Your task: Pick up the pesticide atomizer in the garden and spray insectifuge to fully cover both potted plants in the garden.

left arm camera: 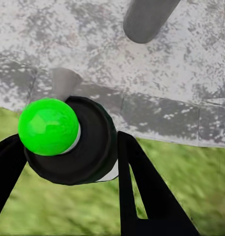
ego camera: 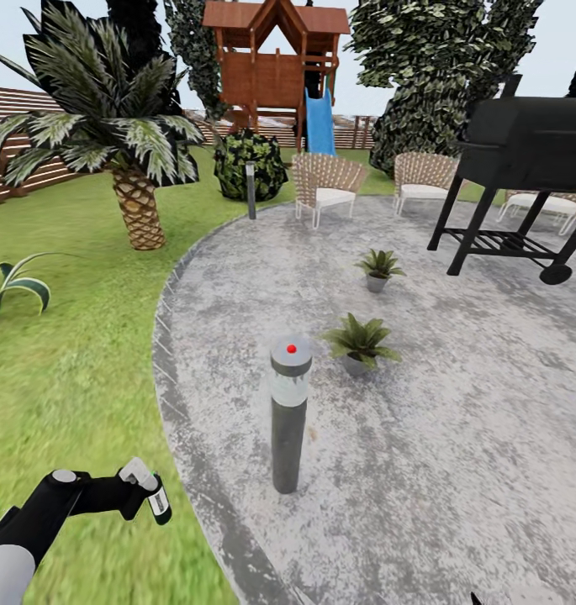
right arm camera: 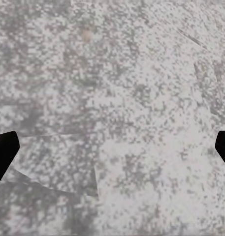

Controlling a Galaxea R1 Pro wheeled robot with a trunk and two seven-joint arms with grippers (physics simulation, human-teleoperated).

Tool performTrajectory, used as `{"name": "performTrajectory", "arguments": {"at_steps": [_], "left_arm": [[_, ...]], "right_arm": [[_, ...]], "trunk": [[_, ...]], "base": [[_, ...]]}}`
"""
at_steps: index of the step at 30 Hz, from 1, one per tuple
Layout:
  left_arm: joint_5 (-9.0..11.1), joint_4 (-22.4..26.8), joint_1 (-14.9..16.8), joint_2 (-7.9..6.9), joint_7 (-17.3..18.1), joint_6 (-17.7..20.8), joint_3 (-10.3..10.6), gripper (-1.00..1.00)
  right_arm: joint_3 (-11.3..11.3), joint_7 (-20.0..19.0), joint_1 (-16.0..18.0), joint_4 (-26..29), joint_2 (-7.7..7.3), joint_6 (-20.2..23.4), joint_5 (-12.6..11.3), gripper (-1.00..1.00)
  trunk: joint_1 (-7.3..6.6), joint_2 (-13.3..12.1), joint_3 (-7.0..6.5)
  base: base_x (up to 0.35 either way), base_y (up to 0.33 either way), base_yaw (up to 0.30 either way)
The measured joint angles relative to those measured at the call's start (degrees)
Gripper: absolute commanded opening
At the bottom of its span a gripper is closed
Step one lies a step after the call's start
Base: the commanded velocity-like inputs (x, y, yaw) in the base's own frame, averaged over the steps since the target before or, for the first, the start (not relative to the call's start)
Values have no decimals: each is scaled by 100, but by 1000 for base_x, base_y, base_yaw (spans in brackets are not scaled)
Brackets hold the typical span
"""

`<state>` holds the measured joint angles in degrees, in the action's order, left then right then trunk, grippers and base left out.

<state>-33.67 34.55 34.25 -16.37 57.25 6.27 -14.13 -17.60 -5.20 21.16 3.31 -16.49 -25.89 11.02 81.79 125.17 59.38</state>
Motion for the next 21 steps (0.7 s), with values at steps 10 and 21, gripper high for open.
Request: {"name": "performTrajectory", "arguments": {"at_steps": [10,21], "left_arm": [[0,0,0,8,-5,0,-9,-100],[7,-1,1,15,-5,0,-9,-100]], "right_arm": [[0,7,2,3,5,0,0,100],[0,8,2,9,7,0,-1,100]], "trunk": [[-1,0,0],[-1,0,-11]], "base": [[169,318,0],[143,320,-142]]}}
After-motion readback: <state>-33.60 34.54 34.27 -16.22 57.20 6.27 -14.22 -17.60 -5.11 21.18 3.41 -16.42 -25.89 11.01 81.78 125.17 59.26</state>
